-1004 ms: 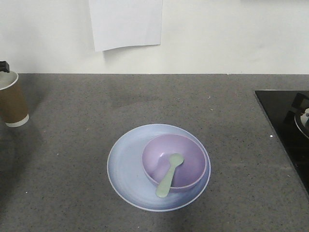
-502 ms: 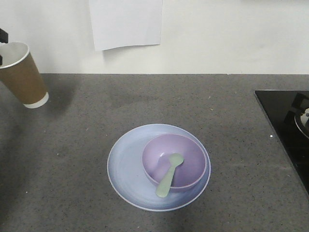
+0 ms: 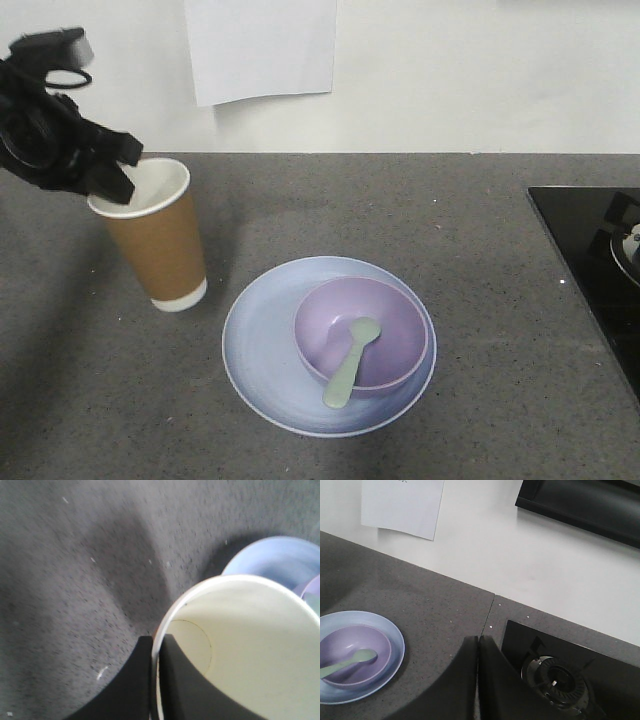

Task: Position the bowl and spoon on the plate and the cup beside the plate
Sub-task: 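Lift the brown paper cup and carry it toward the plate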

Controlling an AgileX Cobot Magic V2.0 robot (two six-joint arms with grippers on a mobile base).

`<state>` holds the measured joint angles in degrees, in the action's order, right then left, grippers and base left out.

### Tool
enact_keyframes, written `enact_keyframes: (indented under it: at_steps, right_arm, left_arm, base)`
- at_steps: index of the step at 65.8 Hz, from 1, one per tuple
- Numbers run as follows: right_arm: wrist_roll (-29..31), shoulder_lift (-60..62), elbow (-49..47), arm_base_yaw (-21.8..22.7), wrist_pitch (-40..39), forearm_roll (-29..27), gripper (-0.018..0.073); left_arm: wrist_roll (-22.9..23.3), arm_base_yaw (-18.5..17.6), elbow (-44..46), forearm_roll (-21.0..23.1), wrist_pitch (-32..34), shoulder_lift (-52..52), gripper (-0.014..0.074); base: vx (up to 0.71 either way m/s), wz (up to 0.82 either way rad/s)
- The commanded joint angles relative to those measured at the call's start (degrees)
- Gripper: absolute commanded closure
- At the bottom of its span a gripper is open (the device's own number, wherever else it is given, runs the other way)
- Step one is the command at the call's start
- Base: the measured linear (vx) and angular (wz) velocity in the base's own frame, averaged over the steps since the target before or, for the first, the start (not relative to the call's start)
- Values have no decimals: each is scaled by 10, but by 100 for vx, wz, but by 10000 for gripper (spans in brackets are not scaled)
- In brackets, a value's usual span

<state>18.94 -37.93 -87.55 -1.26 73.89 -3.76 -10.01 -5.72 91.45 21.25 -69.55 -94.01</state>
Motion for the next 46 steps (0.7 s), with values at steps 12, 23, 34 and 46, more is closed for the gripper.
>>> enact_keyframes:
  at_steps: [12,23,34,46]
  right_arm:
    - [-1,-9,-12,2,-33,-2,564]
    - [-1,-9,-12,2,-32,-5,564]
    - [-1,-9,-12,2,-29,-8,564]
    - [-1,-9,-12,2,-29,-16,564]
  left_arm:
    - [-1,-25,-68,3,77,22,604]
    - [0,-25,-69,-17,67,16,604]
    - [0,-25,-69,-15,63,14,604]
    - [0,-25,-69,-15,63,14,604]
  base:
    - [0,0]
    - [0,0]
    - [0,0]
    - [0,0]
